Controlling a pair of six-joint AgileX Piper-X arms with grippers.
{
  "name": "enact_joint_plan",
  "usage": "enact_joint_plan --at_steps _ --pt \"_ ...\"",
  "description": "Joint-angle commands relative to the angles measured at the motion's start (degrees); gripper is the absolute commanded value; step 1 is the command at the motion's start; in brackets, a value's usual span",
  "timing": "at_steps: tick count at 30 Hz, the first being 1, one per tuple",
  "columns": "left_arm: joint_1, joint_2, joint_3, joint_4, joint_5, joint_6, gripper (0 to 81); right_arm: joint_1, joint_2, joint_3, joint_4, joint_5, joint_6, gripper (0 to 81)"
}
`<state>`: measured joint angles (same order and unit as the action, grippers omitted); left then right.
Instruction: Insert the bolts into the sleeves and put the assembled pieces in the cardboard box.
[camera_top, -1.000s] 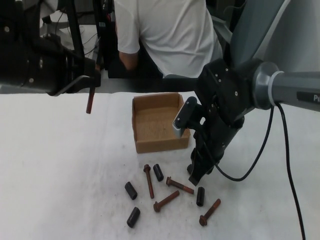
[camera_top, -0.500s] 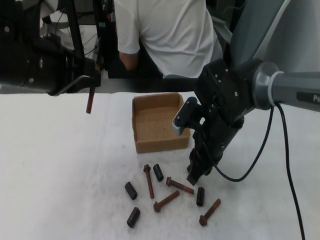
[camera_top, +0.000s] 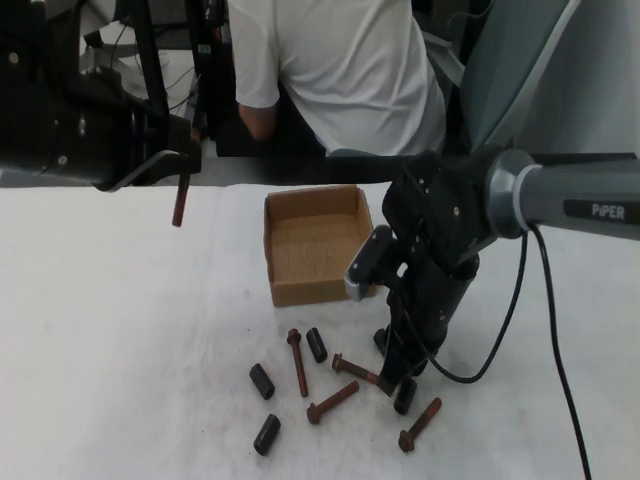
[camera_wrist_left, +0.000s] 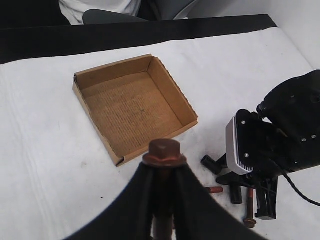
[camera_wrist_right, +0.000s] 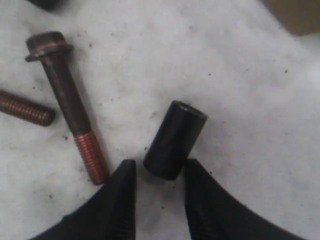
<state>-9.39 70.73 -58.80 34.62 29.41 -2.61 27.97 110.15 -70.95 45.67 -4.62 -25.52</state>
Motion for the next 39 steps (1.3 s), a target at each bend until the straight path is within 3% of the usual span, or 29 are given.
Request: enact_joint_plan --at_steps 1,20,22,26,35,39 --pt "0.13 -0.78 -0.11 -0.95 -0.19 0.07 0.3 0.22 0.25 0.16 -0.53 -0.15 0.06 31.2" --pt "0.13 -0.78 -0.11 -0.95 -0.19 0.07 0.3 0.22 0.25 0.04 -5.40 -0.21 0.04 30.6" --pt "0.13 -0.78 -0.11 -0.95 -0.19 0.07 0.3 0.22 0.25 0.04 -6.01 -0.21 0.04 25.3" --pt "0.13 -0.78 -0.11 -0.95 -0.19 0.07 0.3 0.40 0.25 0.04 -8.45 -0.42 0.04 0.6" --pt "0.13 -0.78 -0.11 -0.95 -0.19 0.07 0.3 2.51 -0.08 -0.24 -11.62 -0.48 1.01 0.8" --pt "0.13 -0.78 -0.11 -0.95 -0.19 0.07 0.3 1.51 -3.77 -0.34 -13.71 -7.42 6.27 0.8"
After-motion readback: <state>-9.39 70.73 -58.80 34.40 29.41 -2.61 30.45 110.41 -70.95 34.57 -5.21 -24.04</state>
